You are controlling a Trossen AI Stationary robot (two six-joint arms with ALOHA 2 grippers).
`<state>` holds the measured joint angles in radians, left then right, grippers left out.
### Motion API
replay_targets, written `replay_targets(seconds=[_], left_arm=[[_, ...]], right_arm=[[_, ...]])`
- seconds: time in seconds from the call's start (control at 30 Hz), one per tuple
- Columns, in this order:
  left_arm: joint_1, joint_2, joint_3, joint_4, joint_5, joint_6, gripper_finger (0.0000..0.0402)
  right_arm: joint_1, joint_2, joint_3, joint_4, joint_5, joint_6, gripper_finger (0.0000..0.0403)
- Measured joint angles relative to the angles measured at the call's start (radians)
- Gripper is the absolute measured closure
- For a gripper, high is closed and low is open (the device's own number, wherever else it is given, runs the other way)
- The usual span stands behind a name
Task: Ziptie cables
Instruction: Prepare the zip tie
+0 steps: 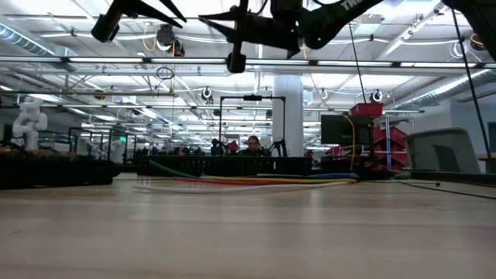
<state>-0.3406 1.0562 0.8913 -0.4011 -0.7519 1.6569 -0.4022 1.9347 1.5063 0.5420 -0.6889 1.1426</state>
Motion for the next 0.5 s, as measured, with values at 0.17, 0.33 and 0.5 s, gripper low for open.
replay_targets(seconds=[0.17, 0.33, 0.5], left_arm=[[-0.052, 0.000, 0.000, 0.003, -0.008, -0.155, 0.0359], [-0.066, 0.000, 0.000, -0.004, -0.009, -0.210, 0.0359], [-0.041, 0.027, -0.011, -0.001, 0.019, -0.169, 0.0359]], right_arm=[[0.008, 0.040, 0.000, -0.006, 0.043, 0.029, 0.0403], [0.012, 0.052, 0.000, 0.009, 0.071, 0.103, 0.0403], [0.035, 0.055, 0.000, 0.006, 0.124, 0.143, 0.0403]])
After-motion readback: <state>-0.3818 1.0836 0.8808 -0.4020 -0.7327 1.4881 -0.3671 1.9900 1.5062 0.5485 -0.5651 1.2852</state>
